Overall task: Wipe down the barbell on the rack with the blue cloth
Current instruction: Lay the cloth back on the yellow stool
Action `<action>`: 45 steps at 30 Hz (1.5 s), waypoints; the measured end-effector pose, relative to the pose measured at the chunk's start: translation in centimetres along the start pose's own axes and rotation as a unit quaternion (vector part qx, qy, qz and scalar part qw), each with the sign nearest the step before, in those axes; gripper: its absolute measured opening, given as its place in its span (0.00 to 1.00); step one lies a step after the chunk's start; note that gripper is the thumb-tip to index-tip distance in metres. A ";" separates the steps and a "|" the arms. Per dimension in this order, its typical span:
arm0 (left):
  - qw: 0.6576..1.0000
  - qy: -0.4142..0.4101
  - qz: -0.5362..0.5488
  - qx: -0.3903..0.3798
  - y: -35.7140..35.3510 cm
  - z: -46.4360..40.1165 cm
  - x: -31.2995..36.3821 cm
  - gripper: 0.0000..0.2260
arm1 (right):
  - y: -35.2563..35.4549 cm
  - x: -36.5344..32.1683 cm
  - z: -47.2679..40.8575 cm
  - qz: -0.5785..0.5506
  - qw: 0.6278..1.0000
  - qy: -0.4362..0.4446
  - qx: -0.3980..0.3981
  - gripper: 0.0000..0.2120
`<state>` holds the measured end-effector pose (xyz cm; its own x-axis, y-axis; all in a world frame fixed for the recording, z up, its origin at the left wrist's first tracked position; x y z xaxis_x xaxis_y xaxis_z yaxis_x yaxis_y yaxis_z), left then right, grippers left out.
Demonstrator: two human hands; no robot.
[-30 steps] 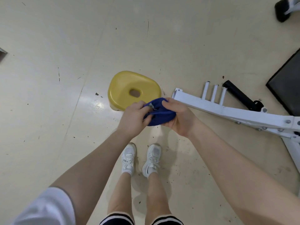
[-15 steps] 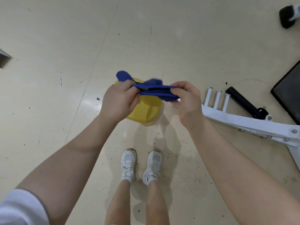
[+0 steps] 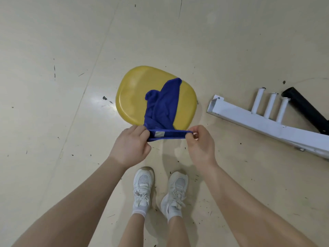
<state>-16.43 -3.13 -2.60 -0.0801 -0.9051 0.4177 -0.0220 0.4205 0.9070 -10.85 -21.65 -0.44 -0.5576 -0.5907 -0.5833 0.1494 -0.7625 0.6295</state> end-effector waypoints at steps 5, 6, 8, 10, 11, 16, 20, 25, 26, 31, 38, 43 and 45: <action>0.993 0.046 0.111 0.003 2.2 -0.2 0.9 0.10 | 1.5 -2.4 1.1 -0.059 0.998 0.024 0.011 0.14; 0.991 0.050 0.123 0.011 3.2 -1.0 1.1 0.10 | 2.1 -3.3 1.1 -0.092 0.996 0.003 0.007 0.16; 0.988 0.034 0.147 0.028 6.0 -2.8 2.0 0.10 | 3.7 -5.5 1.2 -0.146 0.989 -0.021 -0.005 0.15; 0.984 -0.006 0.169 0.046 9.3 -4.4 3.1 0.09 | 5.7 -7.9 1.6 -0.134 0.991 0.018 -0.001 0.12; 0.983 -0.031 0.171 0.059 11.0 -5.3 3.7 0.09 | 6.7 -9.1 1.9 -0.115 0.992 0.049 0.008 0.11; 0.988 -0.072 0.081 0.113 16.2 -9.5 4.3 0.11 | 9.6 -15.1 1.7 -0.106 0.988 0.096 0.050 0.11; 0.985 -0.077 -0.008 0.156 18.3 -11.8 3.3 0.15 | 10.8 -18.0 1.5 -0.077 0.985 0.146 0.055 0.13; 0.968 -0.118 -0.070 0.211 19.1 -11.3 3.7 0.20 | 12.6 -18.3 2.6 -0.026 0.975 0.204 0.085 0.08; 0.966 -0.133 -0.070 0.212 18.3 -10.6 3.7 0.22 | 12.4 -17.3 2.8 -0.009 0.976 0.201 0.079 0.07; 0.978 -0.139 -0.055 0.145 11.4 -6.0 1.8 0.26 | 8.4 -9.7 2.9 0.010 0.988 0.154 0.029 0.05; 0.992 -0.069 -0.105 -0.024 -0.2 -1.0 -2.7 0.16 | -0.9 0.7 -0.7 0.004 0.999 0.005 -0.039 0.08; 0.987 0.109 -0.095 -0.070 -3.6 -3.5 -4.0 0.16 | -4.4 2.4 -3.7 -0.115 0.991 -0.073 0.008 0.07; 0.979 0.201 -0.012 -0.033 -4.2 -4.9 -4.3 0.16 | -5.5 2.7 -5.2 -0.120 0.989 -0.072 0.052 0.06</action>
<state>-11.11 -1.27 -7.94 0.3178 -0.8726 0.3710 0.0469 0.4053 0.9130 -8.95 -20.44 -8.14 -0.6777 -0.3470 -0.6483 -0.0820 -0.8405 0.5356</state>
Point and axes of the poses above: each hand's wrist, its own z-axis away from the middle knuckle, its own y-axis out of the back of the hand, x = y × z, the point moved 3 cm from there along -z, towards the middle knuckle, and after that the axes turned 12 degrees about x, right-handed, at the moved point
